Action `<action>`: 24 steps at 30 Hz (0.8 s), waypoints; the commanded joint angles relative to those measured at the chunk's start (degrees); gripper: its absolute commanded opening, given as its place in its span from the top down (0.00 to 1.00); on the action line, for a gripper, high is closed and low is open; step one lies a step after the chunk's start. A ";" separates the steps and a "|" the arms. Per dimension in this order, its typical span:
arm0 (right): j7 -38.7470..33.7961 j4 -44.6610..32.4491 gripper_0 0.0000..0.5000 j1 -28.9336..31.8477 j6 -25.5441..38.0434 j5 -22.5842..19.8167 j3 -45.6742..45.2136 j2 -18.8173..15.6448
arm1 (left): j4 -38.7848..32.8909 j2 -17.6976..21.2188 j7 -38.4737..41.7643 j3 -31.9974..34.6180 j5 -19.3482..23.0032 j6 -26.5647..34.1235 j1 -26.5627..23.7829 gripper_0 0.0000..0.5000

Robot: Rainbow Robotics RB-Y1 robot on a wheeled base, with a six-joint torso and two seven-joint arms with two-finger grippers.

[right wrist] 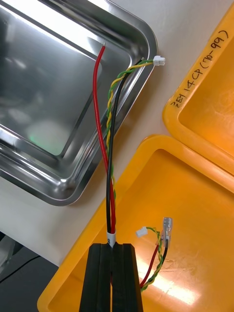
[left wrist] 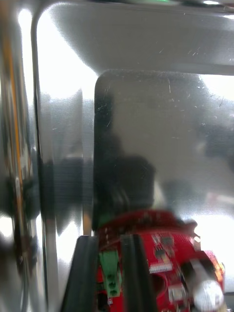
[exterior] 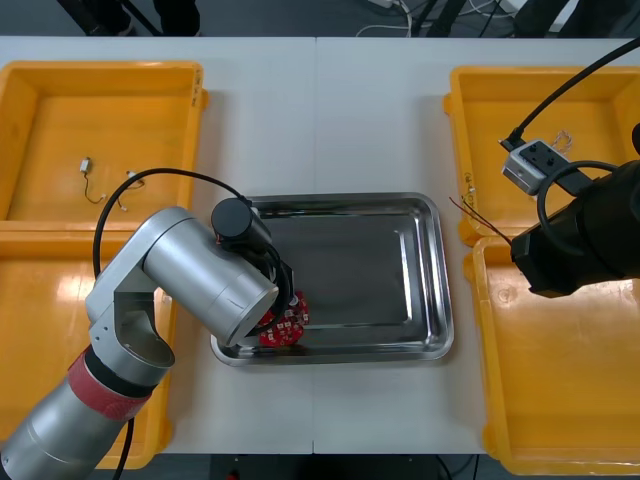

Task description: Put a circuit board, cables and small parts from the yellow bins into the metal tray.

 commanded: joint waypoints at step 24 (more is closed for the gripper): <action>-0.75 -1.57 1.00 -1.08 0.27 0.62 5.92 2.58 | -15.86 -0.61 -5.29 5.95 0.83 3.94 0.14 0.00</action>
